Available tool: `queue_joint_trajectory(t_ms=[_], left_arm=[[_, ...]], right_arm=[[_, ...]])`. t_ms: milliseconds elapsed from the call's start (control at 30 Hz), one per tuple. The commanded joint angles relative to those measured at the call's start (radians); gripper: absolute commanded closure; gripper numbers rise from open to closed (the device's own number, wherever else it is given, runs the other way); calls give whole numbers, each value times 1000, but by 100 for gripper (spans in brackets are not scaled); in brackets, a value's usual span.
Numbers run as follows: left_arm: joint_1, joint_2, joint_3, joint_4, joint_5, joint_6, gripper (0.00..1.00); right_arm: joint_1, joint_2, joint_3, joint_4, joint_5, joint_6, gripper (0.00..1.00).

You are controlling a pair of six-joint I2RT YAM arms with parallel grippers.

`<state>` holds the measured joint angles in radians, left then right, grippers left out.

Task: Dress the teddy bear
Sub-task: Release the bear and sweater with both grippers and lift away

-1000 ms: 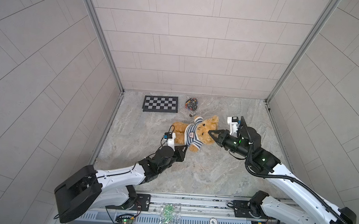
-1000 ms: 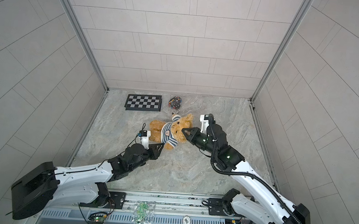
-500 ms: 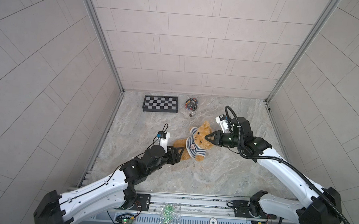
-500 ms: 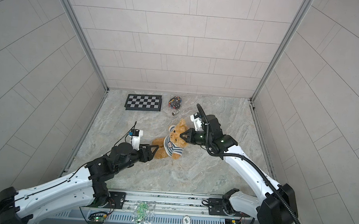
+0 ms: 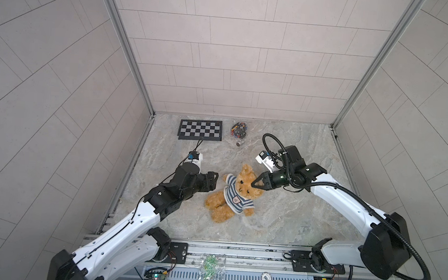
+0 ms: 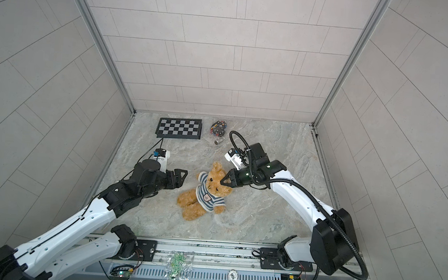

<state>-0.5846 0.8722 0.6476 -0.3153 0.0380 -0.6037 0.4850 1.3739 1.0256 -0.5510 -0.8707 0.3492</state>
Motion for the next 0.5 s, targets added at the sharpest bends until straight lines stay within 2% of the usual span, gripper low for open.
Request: queue_joint_trajectory(t_ms=[0,233,467], left_arm=[[12,30,15,-24,28,18,20],[29,61,0,6,38,15,11],[62,113,-7,21,48,22,13]], right_arm=[[1,46,37,-65,5,-135,99],[-28,178,137,-112,38,-183,83],[-88,269,226,-115,53,-210,66]])
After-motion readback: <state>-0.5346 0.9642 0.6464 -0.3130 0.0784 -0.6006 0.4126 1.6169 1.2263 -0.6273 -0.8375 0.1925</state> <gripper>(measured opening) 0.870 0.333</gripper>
